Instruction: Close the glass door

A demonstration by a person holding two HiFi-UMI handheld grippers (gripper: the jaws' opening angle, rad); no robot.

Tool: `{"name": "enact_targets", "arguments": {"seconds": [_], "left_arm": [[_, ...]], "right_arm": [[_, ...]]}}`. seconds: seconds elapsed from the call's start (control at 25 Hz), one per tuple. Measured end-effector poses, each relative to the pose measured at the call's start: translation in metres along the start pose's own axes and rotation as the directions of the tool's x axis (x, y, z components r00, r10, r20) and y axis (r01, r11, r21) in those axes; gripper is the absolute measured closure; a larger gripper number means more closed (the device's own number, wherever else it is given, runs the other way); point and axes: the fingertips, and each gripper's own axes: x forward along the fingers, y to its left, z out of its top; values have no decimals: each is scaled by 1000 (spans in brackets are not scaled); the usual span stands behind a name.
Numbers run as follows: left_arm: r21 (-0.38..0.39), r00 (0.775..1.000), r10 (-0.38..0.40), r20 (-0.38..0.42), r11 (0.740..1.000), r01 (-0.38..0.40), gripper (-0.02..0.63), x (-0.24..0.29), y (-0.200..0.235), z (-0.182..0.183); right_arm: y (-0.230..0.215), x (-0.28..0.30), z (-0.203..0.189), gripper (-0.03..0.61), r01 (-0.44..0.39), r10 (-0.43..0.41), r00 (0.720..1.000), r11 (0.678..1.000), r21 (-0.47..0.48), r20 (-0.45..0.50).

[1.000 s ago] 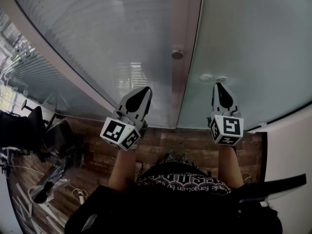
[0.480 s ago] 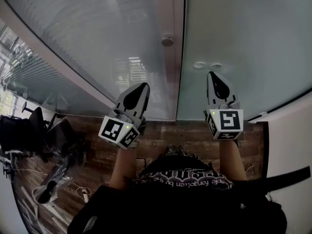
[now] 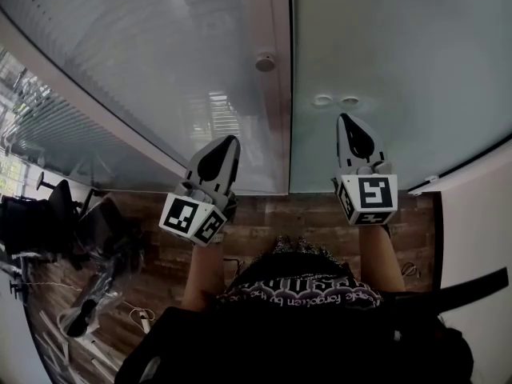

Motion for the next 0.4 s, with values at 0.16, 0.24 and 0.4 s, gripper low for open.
{"name": "enact_targets", "arguments": {"seconds": [0.16,0.24,0.4], "left_arm": [[-1,1000,6,1,1000,-6,612,1,1,1],[1,1000,3,1,1000,-3,612,2,0,1],[10,1000,1,-1,1000,-1,611,2,-2,2]], "right_arm": [[-1,3,-4,575,-8,8,1000,1000,8,-10],[-2,2,-8,575,-3,4,1000,1000,13,-23],[-4,1,-10,575,5,-4,1000,1000,21,-29]]}}
